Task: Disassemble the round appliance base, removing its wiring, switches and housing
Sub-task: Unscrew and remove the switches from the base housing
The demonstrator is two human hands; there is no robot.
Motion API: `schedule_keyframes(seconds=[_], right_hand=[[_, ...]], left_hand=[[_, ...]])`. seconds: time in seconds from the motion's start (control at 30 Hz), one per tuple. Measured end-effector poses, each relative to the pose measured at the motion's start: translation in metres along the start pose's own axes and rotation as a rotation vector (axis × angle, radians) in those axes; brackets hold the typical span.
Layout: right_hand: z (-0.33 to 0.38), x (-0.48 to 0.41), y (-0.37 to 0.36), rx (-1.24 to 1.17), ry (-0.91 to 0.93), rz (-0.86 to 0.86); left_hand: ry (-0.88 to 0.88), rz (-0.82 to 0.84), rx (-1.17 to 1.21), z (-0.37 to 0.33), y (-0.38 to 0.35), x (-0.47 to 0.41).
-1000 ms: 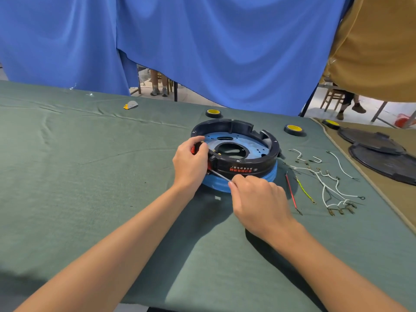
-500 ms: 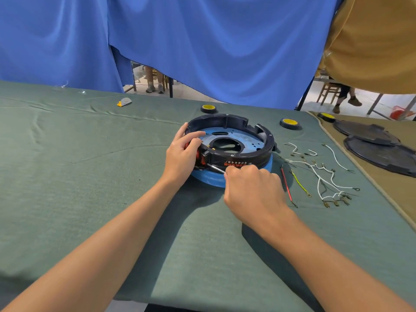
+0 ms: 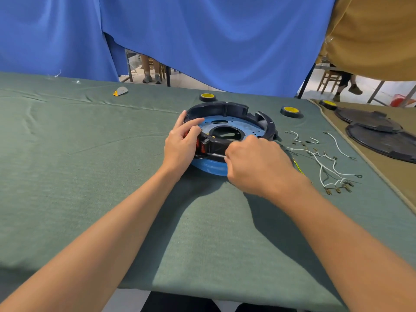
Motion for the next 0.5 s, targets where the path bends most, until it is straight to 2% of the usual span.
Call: schedule_keyframes(seconds=[0.1,0.27,0.5], right_hand=[[-0.016,-0.007,-0.012,-0.025,0.033,0.013],[-0.029,-0.010,-0.024,-0.207,0.035,0.034],[-0.009,-0.002,-0.018,-0.004,0.004,-0.068]], left_hand=[[-0.002,0.007,0.027,0.001,0.001,-0.002],[0.002,0.007,0.039,0.003,0.001,-0.005],[-0.013,0.003,0.025,0.003,0.000,-0.003]])
Point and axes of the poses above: each hand's wrist, its own x-axis away from the middle knuckle, its own y-axis out of the back of the hand, z = x × y, the point moved 2 cm from there along -x, towards the middle knuckle, and after that the axes turned 14 degrees about z, right-handed, at the moved point
